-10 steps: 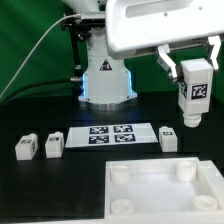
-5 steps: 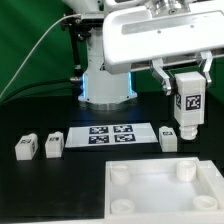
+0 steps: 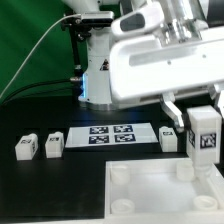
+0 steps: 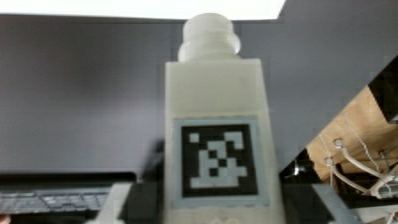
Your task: Assemble one leg
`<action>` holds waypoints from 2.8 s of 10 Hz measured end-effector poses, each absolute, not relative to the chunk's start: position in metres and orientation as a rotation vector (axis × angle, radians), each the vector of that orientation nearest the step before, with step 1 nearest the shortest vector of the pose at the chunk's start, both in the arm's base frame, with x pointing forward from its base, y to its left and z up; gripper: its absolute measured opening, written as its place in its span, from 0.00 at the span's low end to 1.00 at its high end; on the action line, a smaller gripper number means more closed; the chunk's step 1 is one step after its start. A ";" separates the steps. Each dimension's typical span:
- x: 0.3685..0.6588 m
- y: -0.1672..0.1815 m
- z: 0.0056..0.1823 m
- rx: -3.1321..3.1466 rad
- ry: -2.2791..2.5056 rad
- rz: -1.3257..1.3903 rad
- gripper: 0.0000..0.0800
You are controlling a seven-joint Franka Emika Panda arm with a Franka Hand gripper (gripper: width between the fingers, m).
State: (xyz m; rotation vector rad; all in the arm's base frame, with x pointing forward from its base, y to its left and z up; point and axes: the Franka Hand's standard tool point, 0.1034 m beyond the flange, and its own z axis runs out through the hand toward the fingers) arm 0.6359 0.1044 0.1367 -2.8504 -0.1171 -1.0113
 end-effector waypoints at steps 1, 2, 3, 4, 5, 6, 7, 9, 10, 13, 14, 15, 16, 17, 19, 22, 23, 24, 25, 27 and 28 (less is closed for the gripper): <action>0.637 0.109 0.122 -2.852 -0.118 -0.991 0.37; 0.633 0.112 0.111 -2.858 -0.121 -0.966 0.37; 0.630 0.114 0.105 -2.861 -0.125 -0.951 0.37; 0.630 0.113 0.105 -2.862 -0.124 -0.951 0.37; 0.629 0.112 0.101 -2.866 -0.122 -0.943 0.37; 0.627 0.112 0.096 -2.870 -0.121 -0.931 0.37; 0.625 0.113 0.093 -2.871 -0.125 -0.923 0.37; 0.620 0.113 0.088 -2.877 -0.126 -0.907 0.37; 0.618 0.112 0.086 -2.880 -0.126 -0.902 0.37; 0.614 0.113 0.080 -2.881 -0.046 -0.964 0.37; 0.614 0.113 0.080 -2.888 -0.021 -0.973 0.37; 0.613 0.113 0.080 -2.893 -0.004 -0.987 0.37; 0.614 0.113 0.080 -2.897 -0.006 -0.976 0.37; 0.615 0.113 0.080 -2.908 -0.007 -0.929 0.37; 0.612 0.114 0.076 -2.919 -0.010 -0.879 0.43; 0.611 0.114 0.075 -2.919 -0.010 -0.878 0.80; 0.611 0.114 0.075 -2.919 -0.010 -0.878 0.80; 0.611 0.114 0.075 -2.919 -0.010 -0.878 0.81; 0.611 0.114 0.075 -2.919 -0.010 -0.878 0.81; 0.611 0.114 0.075 -2.920 -0.010 -0.877 0.81; 0.611 0.114 0.075 -2.920 -0.010 -0.877 0.81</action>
Offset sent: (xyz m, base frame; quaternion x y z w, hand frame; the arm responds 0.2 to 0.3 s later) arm -0.0014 -0.0046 -0.0066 -0.0185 0.0212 -0.0040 0.9996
